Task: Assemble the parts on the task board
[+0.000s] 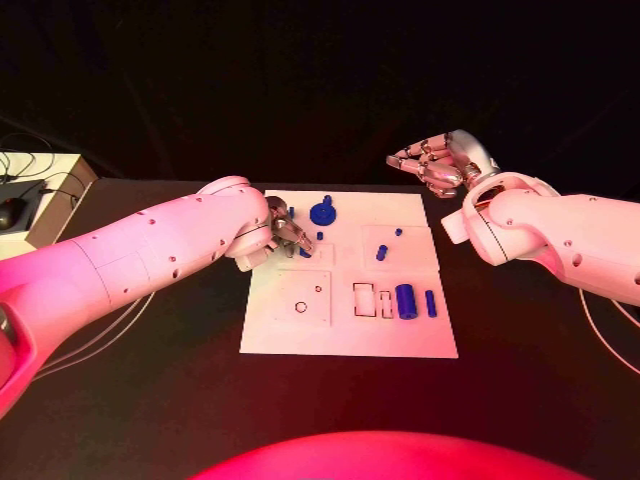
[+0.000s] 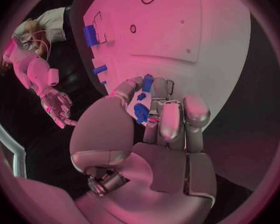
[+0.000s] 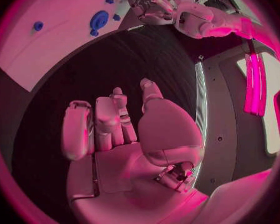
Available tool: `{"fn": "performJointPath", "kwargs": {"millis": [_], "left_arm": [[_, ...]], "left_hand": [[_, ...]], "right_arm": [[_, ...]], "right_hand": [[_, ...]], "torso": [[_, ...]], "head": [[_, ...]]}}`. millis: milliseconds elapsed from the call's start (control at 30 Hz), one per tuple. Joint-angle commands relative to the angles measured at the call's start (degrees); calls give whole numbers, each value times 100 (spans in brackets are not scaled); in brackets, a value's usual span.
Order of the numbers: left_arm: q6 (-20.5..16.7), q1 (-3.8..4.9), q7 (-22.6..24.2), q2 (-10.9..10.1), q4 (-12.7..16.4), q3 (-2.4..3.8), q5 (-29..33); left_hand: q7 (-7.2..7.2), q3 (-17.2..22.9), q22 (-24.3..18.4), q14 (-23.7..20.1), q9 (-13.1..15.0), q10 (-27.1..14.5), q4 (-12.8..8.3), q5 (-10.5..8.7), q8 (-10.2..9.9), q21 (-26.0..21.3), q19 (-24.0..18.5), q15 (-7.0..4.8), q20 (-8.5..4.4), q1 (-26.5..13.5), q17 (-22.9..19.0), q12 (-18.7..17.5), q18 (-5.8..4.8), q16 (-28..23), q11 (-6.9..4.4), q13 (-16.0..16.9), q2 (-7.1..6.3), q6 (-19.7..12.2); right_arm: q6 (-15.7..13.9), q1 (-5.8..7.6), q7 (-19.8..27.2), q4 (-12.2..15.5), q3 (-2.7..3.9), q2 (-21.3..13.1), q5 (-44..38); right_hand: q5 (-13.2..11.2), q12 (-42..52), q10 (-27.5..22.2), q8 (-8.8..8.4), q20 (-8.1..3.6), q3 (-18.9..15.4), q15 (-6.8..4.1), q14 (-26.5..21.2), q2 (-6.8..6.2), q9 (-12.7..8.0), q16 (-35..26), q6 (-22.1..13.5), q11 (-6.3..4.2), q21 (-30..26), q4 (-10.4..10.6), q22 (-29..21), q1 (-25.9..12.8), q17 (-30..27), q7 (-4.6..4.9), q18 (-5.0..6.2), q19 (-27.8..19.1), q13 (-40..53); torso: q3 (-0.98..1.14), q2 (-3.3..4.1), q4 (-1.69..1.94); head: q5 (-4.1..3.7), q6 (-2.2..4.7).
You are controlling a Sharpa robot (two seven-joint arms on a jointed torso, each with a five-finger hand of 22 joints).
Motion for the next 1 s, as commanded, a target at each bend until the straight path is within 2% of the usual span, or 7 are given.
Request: {"fn": "performJointPath", "kwargs": {"millis": [33, 333, 500, 1000], "left_arm": [[171, -54, -39, 22, 18, -27, 293], [45, -53, -28, 28, -13, -26, 388], [4, -52, -15, 47, -38, -25, 369], [37, -50, 27, 113, -70, -23, 241]], "left_hand": [[-283, 34, 6, -20, -65, 536, -72, -36, -34, -27, 22, -48, -27, 357, -53, -90, -93, -52, -437, -93, 445, 352], [-342, 3, 6, -20, -154, 749, 48, -62, -51, -80, 37, -72, -69, 207, -99, -254, -134, -46, -467, -316, 612, 493], [-347, -14, 11, -20, -152, 777, 93, -76, -48, -92, 42, -75, -75, 177, -112, -265, -141, -43, -466, -355, 655, 510], [-384, -40, 70, -10, -114, 888, 48, -68, 4, -100, 63, -64, -61, 181, -77, -204, -165, 54, -476, -542, 616, 580]], "right_arm": [[66, -1, 37, 0, 3, 5, -53], [82, -4, 42, -26, 3, 27, -53], [89, -7, 44, -31, 3, 33, -53], [100, -9, 43, -38, 3, 46, -53]], "right_hand": [[15, -18, 9, -26, 0, -4, 23, -7, 75, -7, -14, 32, -22, -9, -36, 1110, -1, 5, 9, 18, 485, 3], [28, -15, 11, -27, -1, -3, 23, -7, 77, -8, -13, 32, -23, -8, -37, 1110, -2, 6, 10, 18, 485, 6], [40, -16, 9, -28, -1, -2, 23, -6, 76, -9, -13, 31, -23, -7, -41, 1110, 0, 5, 10, 18, 485, 6], [65, -14, 11, -28, -1, 2, 22, -6, 81, -10, -14, 36, -23, -9, -54, 1110, -1, 4, 9, 18, 485, 10]], "torso": [[3, 3, 3], [1, 6, 6], [-2, 5, 4], [0, 5, -2]], "head": [[-3, -2], [-2, -1], [2, -9], [-3, -16]]}}
